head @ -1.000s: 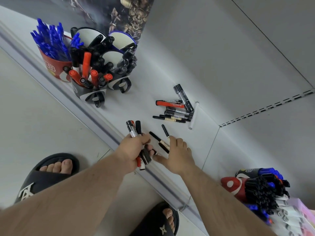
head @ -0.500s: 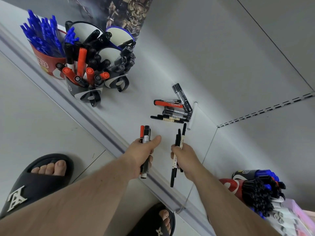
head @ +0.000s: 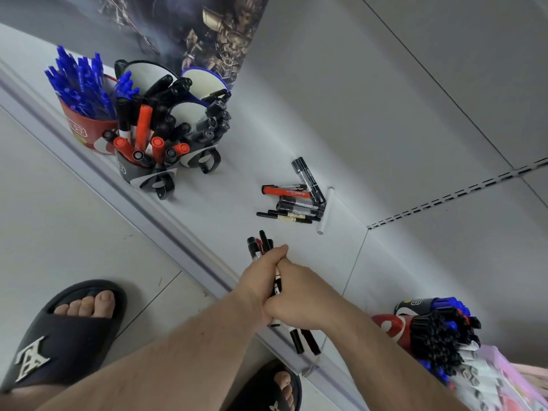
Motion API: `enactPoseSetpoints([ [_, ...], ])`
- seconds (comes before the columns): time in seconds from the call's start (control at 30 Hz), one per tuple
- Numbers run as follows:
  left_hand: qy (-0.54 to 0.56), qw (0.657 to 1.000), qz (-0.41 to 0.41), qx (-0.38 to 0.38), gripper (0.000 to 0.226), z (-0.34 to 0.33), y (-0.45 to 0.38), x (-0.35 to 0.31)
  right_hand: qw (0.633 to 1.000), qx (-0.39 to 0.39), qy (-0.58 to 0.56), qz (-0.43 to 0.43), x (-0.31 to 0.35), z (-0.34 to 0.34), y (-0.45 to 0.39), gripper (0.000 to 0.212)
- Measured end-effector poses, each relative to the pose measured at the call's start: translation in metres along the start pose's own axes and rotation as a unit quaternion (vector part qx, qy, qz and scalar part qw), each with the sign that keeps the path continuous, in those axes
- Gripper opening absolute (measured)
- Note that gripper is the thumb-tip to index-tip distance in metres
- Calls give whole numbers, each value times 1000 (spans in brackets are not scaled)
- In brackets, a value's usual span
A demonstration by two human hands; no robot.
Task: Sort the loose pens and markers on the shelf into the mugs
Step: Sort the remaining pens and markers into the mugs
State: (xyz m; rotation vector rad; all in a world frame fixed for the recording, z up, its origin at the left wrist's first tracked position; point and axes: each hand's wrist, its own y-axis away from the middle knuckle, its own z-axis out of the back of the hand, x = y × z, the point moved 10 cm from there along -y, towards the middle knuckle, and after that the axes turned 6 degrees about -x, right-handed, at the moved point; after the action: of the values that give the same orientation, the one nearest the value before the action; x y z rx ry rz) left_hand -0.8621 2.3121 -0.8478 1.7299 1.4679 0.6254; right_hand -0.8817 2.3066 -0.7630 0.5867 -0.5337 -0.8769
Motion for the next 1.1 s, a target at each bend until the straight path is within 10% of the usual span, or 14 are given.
enactPoseSetpoints([
  [0.33,63,987,-140,-55,24,4,3,-47,946,-104,-308,-6,-4,17,7,84],
  [0.57,117,961,-206,-139,19,18,19,-80,704,-241,-632,-216,-48,2,26,35],
  [0.67,83,965,-222,-114,20,3,21,-68,665,-240,-670,-226,-40,-11,20,40],
  [0.9,22,978,-199,-53,22,10,7,-85,764,-230,-576,-175,-49,4,-25,29],
  [1.03,-52,977,-194,-71,25,31,-3,-98,936,-293,-166,-102,-69,73,-92,78],
  [1.1,-75,975,-191,-82,27,41,-8,-101,957,-271,68,-82,-67,93,-131,98],
])
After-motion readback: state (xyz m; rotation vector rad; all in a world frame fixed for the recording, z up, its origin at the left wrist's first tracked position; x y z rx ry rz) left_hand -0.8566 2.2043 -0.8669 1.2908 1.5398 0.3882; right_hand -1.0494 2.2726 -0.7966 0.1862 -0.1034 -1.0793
